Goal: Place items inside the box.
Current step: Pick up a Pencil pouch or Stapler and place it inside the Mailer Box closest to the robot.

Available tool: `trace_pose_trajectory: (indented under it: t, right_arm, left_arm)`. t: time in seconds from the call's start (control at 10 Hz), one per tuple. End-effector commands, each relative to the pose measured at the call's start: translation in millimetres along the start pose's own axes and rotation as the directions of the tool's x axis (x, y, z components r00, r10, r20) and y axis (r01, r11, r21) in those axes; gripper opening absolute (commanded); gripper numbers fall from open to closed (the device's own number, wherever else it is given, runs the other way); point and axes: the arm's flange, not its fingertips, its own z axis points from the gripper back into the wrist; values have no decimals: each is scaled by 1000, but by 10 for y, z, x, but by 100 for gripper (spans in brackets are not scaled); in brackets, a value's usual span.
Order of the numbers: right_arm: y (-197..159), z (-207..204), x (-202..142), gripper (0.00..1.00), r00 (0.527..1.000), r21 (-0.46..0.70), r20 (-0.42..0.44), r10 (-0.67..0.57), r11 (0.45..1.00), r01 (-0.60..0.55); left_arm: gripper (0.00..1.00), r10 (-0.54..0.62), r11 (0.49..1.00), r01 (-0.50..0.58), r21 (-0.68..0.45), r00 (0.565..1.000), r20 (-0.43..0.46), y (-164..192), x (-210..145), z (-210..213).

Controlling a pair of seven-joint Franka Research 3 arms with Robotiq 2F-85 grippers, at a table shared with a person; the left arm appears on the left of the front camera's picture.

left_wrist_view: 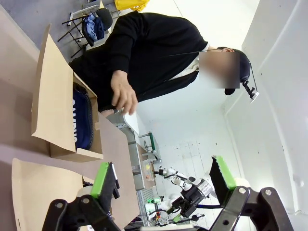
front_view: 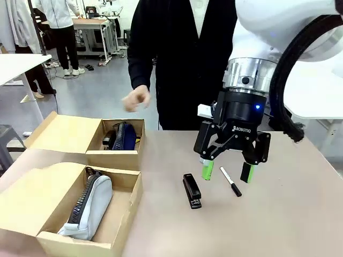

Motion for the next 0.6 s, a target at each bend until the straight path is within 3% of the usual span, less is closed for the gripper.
trace_pose_trajectory:
  t: [0.0, 0.2, 0.3, 0.4, 0.5]
  right_arm:
    - [-284, 150, -59, 100, 992, 54, 104, 71, 996, -77]
    - [-1236, 514, -365, 100, 928, 163, 302, 220, 947, -277]
    - [-1756, 599, -496, 100, 893, 265, 357, 276, 886, -380]
    - [-2276, 628, -586, 100, 880, 408, 408, 245, 813, -415]
    - [-2723, 609, -697, 100, 831, 534, 508, 225, 676, -509]
  left_arm:
    - [100, -20, 1000, 20, -17, 1000, 5, -10, -31, -11]
    - [100, -20, 1000, 20, -17, 1000, 5, -10, -31, -11]
    - [100, -20, 1000, 20, -17, 1000, 5, -10, -31, -11]
    - [100, -20, 1000, 20, -17, 1000, 5, -10, -31, -11]
    - [100, -20, 1000, 20, -17, 1000, 5, -10, -31, -11]
